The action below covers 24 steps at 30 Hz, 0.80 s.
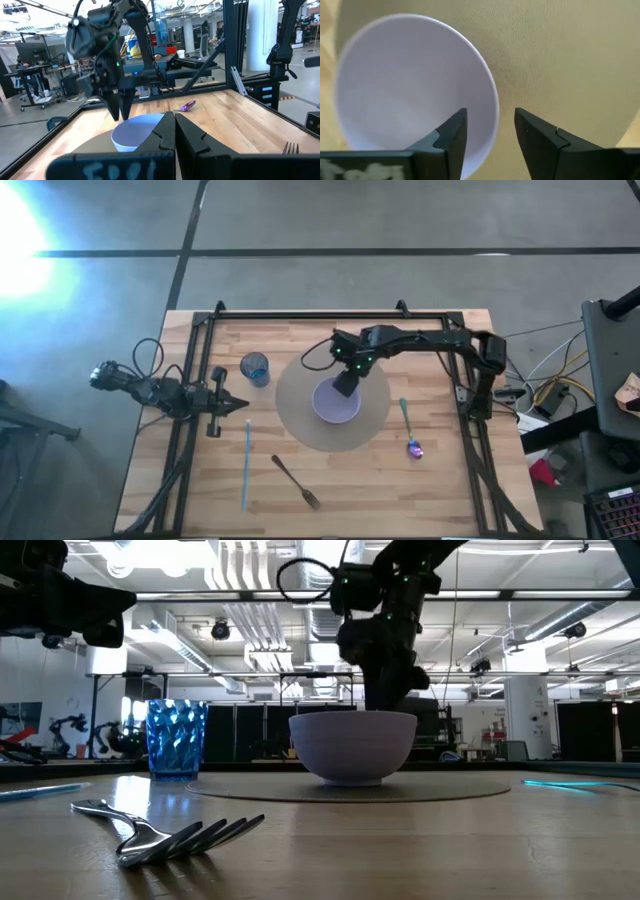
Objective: Pick & Place Utensil
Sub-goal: Put the blue cup on the gray table mat to the top left of the purple bowl
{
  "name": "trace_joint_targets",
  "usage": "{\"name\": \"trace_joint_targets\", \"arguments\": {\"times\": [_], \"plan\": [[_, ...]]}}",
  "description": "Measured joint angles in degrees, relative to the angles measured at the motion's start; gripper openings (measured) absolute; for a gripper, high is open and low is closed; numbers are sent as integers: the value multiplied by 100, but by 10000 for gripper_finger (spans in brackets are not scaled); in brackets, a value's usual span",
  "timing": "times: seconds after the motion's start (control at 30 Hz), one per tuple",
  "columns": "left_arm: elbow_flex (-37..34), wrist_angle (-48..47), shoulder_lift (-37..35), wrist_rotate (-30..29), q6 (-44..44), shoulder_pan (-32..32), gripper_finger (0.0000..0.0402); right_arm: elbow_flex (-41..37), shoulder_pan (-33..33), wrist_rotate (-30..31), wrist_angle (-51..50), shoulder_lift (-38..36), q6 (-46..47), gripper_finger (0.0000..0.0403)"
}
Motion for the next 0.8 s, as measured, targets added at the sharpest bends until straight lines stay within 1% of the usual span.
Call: {"name": "trace_joint_targets", "arguments": {"times": [0.1,0.27,0.37,0.47,0.63,0.7,0.8], "plan": [[0,0,0,0,0,1,0,0,0,2,-5,-260,-178,166],[0,0,0,-6,0,-1,2,0,7,4,-7,-722,-215,169],[0,4,0,-140,0,0,17,0,70,10,-7,-1018,-233,167],[0,5,0,-356,-26,0,50,0,217,34,12,-1284,-369,162],[0,34,0,-933,-205,-1,122,0,667,109,58,-1719,-975,153],[0,110,0,-1163,-306,1,147,-6,925,386,85,-1875,-1219,150],[0,309,0,-1305,-427,1,173,-49,1341,1105,85,-2099,-1517,145]]}}
